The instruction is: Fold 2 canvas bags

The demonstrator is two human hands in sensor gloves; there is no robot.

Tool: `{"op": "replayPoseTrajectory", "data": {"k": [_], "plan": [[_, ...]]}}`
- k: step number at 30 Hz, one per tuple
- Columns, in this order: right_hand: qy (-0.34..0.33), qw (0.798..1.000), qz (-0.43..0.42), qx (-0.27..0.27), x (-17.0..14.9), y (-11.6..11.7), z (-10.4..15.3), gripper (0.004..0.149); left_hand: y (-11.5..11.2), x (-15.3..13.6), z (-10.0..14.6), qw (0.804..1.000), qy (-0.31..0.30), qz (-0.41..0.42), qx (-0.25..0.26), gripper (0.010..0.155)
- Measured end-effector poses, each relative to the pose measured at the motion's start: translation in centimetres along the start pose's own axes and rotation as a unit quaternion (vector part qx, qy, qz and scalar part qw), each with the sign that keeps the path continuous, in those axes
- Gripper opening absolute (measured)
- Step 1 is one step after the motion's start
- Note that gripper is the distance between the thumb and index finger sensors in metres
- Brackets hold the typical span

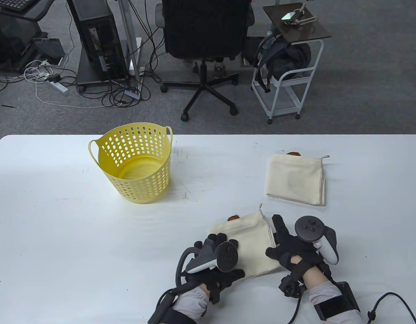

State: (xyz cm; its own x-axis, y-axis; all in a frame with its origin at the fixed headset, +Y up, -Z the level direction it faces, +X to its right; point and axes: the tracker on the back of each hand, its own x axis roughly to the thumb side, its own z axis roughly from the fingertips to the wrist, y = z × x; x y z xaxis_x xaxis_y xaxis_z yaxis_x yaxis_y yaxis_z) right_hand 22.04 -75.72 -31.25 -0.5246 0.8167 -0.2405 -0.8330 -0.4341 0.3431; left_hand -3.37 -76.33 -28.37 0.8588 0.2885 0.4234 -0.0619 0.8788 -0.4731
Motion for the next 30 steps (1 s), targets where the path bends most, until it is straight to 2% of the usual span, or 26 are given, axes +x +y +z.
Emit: {"op": "replayPoseTrajectory", "data": {"k": [2, 5, 8, 12, 14, 17, 21, 26, 30], "plan": [[0.012, 0.995, -0.100, 0.011, -0.5, -0.1, 0.1, 0.099, 0.3, -0.4, 0.3, 1.000, -0.004, 0.017, 0.017, 0.088], [-0.002, 0.970, -0.240, 0.030, -1.1, -0.1, 0.0, 0.095, 0.8, -1.1, 0.7, 0.998, -0.010, 0.050, 0.042, 0.088], [-0.025, 0.950, -0.312, 0.009, -0.9, -0.5, -0.1, 0.083, 1.3, -1.8, 1.0, 0.996, -0.003, 0.071, 0.063, 0.085], [-0.061, 0.942, -0.327, -0.051, 0.3, -2.2, -0.2, 0.072, 2.1, -2.6, 1.5, 0.992, 0.004, 0.087, 0.089, 0.083], [-0.070, 0.940, -0.325, -0.080, 1.1, -3.8, -0.7, 0.069, 2.4, -3.0, 1.7, 0.990, 0.007, 0.101, 0.095, 0.082], [-0.097, 0.937, -0.306, -0.141, 2.2, -7.1, -2.1, 0.067, 2.7, -3.3, 1.9, 0.989, 0.012, 0.110, 0.103, 0.080], [-0.116, 0.915, -0.330, -0.203, 3.2, -11.1, -5.1, 0.065, 2.9, -3.5, 2.0, 0.988, 0.016, 0.112, 0.109, 0.080], [-0.119, 0.888, -0.365, -0.253, 1.8, -13.4, -8.4, 0.063, 3.2, -3.9, 2.1, 0.987, 0.023, 0.113, 0.114, 0.079], [-0.093, 0.877, -0.382, -0.274, -0.7, -14.2, -9.6, 0.063, 3.6, -4.4, 2.4, 0.985, 0.032, 0.116, 0.123, 0.079]]}}
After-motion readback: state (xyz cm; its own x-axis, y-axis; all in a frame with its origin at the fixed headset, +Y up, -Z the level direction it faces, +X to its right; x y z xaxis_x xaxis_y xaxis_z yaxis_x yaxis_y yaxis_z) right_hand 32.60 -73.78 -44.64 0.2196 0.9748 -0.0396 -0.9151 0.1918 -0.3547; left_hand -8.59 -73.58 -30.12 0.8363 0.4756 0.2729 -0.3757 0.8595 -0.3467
